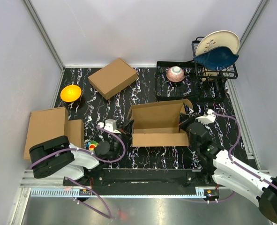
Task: Fold the paper box
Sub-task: Close the paper box at the center of the board.
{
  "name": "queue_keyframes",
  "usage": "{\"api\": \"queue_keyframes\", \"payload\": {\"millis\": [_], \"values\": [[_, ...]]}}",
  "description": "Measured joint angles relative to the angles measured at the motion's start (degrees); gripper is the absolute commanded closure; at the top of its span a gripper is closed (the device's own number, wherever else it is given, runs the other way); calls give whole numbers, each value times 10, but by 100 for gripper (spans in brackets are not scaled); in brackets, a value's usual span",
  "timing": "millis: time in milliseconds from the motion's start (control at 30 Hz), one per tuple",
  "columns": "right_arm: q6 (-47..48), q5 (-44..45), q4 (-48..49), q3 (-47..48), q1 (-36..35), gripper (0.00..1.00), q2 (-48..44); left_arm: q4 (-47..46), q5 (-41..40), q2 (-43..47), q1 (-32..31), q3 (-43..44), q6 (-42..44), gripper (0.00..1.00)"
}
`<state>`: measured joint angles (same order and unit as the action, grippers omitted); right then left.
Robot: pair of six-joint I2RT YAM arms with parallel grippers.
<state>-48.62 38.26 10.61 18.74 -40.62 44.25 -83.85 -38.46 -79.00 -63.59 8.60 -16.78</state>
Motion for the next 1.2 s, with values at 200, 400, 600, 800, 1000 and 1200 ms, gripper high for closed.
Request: {"api": "queue_keyframes", "payload": {"millis": [200, 400, 600, 800, 1000, 1200], "values": [[-14, 2, -24, 1, -9, 83, -19, -3, -7, 7, -15, -13, 5, 97], [-15, -25, -130, 2, -24, 70, -112, -2, -8, 29, -39, -35, 24, 97], [-13, -46, -267, 9, -29, 55, -194, -1, -15, 33, -71, -38, 47, 97], [-2, -51, -366, 38, -30, 42, -230, 3, -26, 28, -103, -38, 57, 98], [33, -81, -396, 84, -31, 17, -259, 15, -56, 17, -122, -39, 70, 98], [79, -168, -407, 136, -32, 20, -260, 48, -93, -6, -130, -48, 78, 98]]}}
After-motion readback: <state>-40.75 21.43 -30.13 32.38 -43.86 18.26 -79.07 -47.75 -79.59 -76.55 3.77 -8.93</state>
